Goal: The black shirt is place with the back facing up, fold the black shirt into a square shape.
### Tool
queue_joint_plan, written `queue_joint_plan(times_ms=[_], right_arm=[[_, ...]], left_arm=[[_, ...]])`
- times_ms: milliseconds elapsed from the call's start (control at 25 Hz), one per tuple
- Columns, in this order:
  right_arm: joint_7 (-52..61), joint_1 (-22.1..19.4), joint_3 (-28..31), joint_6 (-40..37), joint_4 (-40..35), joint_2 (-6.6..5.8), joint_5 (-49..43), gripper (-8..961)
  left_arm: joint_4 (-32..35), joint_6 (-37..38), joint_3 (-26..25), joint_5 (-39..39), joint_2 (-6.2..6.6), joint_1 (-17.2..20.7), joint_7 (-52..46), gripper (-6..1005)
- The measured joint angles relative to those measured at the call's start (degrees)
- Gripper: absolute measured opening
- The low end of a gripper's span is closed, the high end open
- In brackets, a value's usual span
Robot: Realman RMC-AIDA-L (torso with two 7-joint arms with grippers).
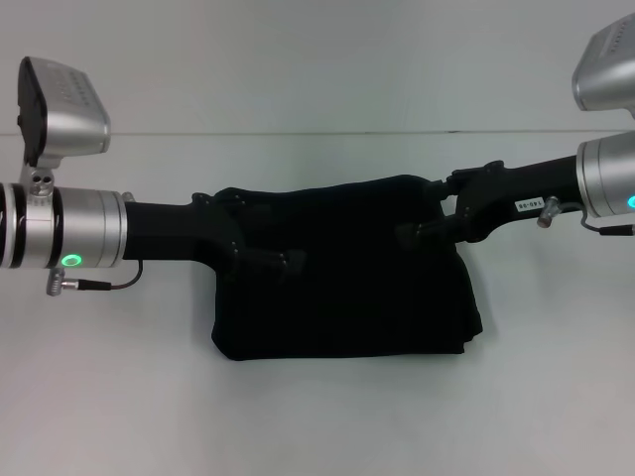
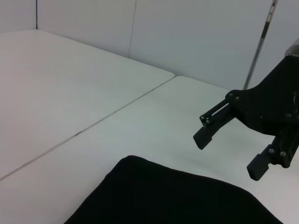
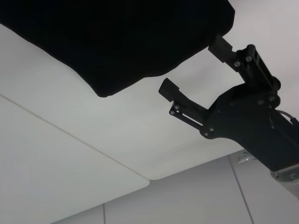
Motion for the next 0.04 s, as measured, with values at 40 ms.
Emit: queue_joint_plan(times_ms=[40], right_arm=[[0.0,0.01,0.0,0.0,0.0,-0.01,0.0,907]], left_arm=[[0.02,-0.02,0.0,0.01,0.0,0.0,0.0,915]])
